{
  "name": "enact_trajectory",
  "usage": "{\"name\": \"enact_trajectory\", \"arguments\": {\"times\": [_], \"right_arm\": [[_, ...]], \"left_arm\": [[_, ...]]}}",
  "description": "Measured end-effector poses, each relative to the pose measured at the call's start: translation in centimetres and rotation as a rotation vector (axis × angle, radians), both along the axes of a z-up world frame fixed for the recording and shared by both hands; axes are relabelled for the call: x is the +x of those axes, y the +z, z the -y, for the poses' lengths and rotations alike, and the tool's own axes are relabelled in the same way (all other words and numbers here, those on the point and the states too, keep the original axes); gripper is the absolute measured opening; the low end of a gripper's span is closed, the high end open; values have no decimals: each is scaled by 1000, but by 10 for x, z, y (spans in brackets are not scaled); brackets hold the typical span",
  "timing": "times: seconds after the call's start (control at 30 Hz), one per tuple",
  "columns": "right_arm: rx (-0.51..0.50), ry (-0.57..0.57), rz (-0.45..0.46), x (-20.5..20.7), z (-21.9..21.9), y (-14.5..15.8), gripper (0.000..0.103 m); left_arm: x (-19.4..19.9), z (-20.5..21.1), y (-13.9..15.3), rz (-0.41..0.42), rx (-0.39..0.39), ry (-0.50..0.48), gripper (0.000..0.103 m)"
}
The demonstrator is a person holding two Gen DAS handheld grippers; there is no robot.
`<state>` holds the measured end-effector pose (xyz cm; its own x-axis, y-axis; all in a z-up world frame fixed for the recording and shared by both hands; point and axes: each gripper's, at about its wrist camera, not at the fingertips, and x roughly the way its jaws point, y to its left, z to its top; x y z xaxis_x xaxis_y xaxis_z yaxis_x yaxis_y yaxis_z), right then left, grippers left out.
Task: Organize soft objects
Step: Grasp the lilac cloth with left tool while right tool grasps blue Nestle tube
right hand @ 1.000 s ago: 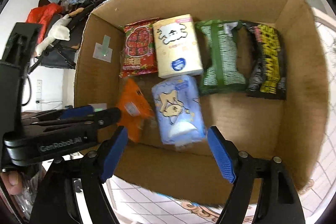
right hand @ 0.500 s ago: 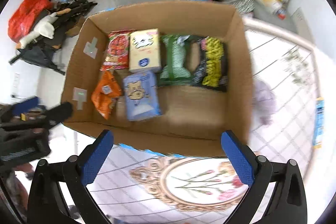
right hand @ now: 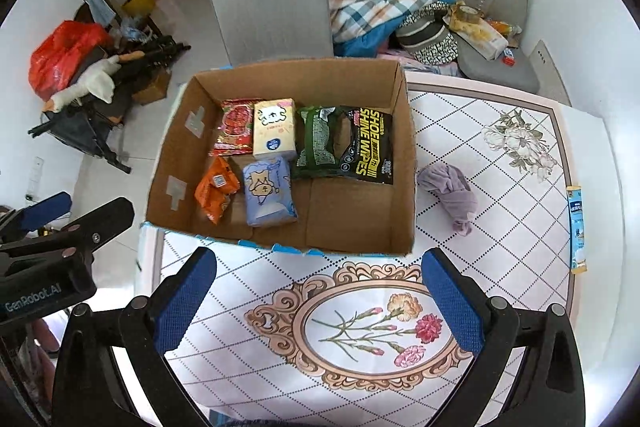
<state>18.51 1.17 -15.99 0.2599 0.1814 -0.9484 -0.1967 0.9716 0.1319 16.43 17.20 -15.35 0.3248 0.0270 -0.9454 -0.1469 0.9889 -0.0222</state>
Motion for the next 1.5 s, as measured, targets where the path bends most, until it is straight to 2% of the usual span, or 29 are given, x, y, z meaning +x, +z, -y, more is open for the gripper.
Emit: {"name": "enact_trajectory", "arguments": {"times": [0.13,0.23,0.33,0.47,0.6,0.67,0.7,0.8,0.93,1.07,1.13,1.27,1.33,1.43,1.5], "right_arm": [[45,-1,4,-10,15,11,103],[122,-25,-23,-14,40,14,103],[143,-79,-27,-15,79,15,103],[143,-176,-30,-12,158,11,103],[105,-326,-53,-6,251,-8,103],[81,-406,-77,0,304,-25,103],[71,-428,-84,3,321,-30,103],[14,-507,-125,20,385,-59,103],[22,-597,-200,48,455,-107,103],[61,-634,-245,77,487,-148,103],[59,-632,-273,92,494,-168,103],[32,-604,-325,113,498,-204,103],[-17,-585,-353,123,499,-222,100],[-46,-569,-388,130,497,-241,98],[-54,-567,-394,132,496,-246,98]], "left_arm": [[-2,20,10,2,-30,-26,101],[2,52,19,23,-63,-69,101],[14,101,23,30,-65,-147,101],[37,172,11,26,-154,-248,101],[71,251,-26,-45,-145,-331,101],[92,285,-55,-121,-134,-348,101],[107,302,-77,-186,-134,-347,101],[135,331,-125,-304,-135,-318,101],[160,348,-177,-412,-141,-279,101],[172,348,-221,-501,-197,-183,98],[176,349,-235,-524,-190,-160,95],[181,358,-236,-489,-132,-181,95],[181,368,-234,-486,-99,-200,94],[179,376,-232,-480,-83,-216,94],[178,374,-234,-483,-60,-193,94]]}}
